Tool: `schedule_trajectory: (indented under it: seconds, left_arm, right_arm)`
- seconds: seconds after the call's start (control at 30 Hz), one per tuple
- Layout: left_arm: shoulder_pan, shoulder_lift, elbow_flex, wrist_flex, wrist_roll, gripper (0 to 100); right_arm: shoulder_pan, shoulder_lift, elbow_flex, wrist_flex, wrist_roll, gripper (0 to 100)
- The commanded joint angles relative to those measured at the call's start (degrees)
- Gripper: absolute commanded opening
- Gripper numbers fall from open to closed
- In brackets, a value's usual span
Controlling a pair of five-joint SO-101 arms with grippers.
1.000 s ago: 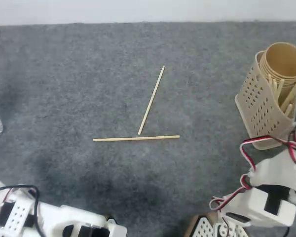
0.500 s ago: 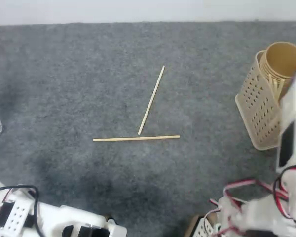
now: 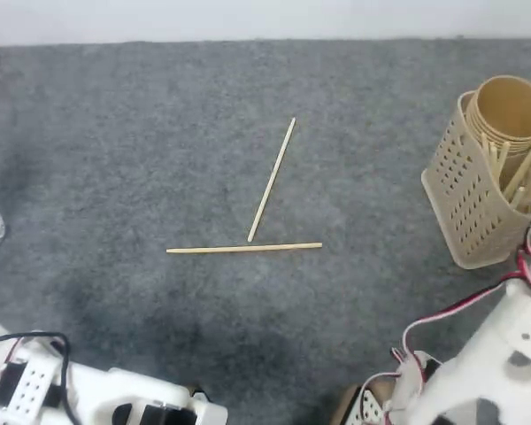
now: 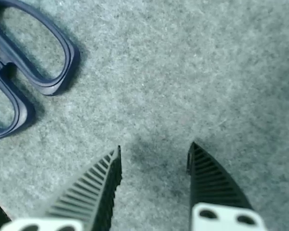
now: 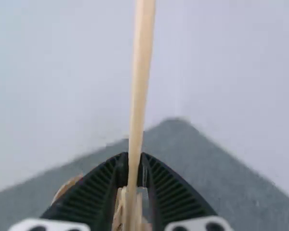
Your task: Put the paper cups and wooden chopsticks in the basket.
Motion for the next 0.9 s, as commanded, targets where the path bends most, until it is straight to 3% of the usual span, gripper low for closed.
schedule_trajectory:
  seconds: [0.0,0.13,0.33,0.53,0.73,0.87]
  left_arm:
    - [0.5,-1.2,-0.3,-0.9,-0.6,22]
    - [0.5,-1.2,-0.3,-0.9,-0.6,22]
    - [0.5,-1.2,-0.3,-0.9,-0.6,22]
    - [0.6,-1.2,-0.3,-0.9,-0.6,22]
    - [0.6,-1.2,-0.3,-0.9,-0.6,22]
    - [0.6,-1.2,-0.3,-0.9,-0.6,22]
  right_arm:
    - [1.5,-6.5,13.2,-19.2,-0.7,0.6]
    - [-0.2,-10.9,27.8,-34.2,-0.4,0.6]
    - [-0.7,-12.6,40.4,-45.7,-0.4,0.6]
    - [-1.5,-12.7,44.7,-48.4,-0.1,0.9]
    - [-4.9,-13.1,45.0,-45.9,7.8,22.5]
    - [-5.1,-13.1,44.8,-45.9,7.9,19.6]
